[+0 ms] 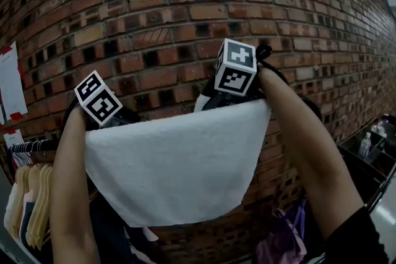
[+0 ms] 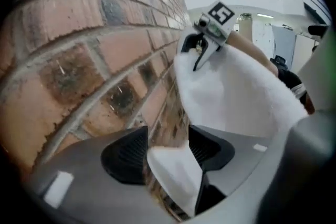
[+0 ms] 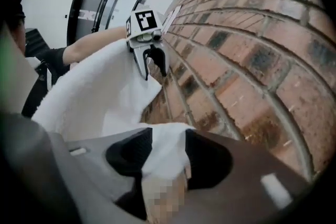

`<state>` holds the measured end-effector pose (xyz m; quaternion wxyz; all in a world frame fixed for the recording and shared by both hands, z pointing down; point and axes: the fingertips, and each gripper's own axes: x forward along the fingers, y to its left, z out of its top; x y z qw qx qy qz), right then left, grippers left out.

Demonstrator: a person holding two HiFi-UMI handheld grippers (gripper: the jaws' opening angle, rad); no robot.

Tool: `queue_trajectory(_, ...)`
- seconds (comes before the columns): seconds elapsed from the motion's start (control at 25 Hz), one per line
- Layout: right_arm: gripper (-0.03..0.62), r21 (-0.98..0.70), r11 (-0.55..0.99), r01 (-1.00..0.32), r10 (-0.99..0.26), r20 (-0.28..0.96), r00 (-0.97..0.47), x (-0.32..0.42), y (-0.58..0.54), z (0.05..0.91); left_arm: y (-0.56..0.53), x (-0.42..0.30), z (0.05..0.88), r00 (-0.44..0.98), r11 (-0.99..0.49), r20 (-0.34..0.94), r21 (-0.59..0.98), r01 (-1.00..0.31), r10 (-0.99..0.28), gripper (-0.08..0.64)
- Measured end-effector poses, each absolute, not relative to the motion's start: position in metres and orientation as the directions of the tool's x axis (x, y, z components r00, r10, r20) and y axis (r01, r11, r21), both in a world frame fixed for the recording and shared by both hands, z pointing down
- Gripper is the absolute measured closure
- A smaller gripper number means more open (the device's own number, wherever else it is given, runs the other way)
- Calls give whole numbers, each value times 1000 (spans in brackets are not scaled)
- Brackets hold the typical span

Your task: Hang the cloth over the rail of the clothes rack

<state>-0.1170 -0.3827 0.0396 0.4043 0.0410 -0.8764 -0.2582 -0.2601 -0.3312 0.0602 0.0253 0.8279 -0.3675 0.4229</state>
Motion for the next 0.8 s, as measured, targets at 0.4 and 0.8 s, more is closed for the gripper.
queue_trajectory(0.4,396,752,640,157,-535,583,-612,-124,-397,26,-347,-249,18,327,-658,587,-536,-529,-741,305)
queue_trajectory(0.8,397,750,545,-375,-225,-300,-927,-109,-262,-167,-227,-204,-179,511,-19,-448,-738,-675,-734,310)
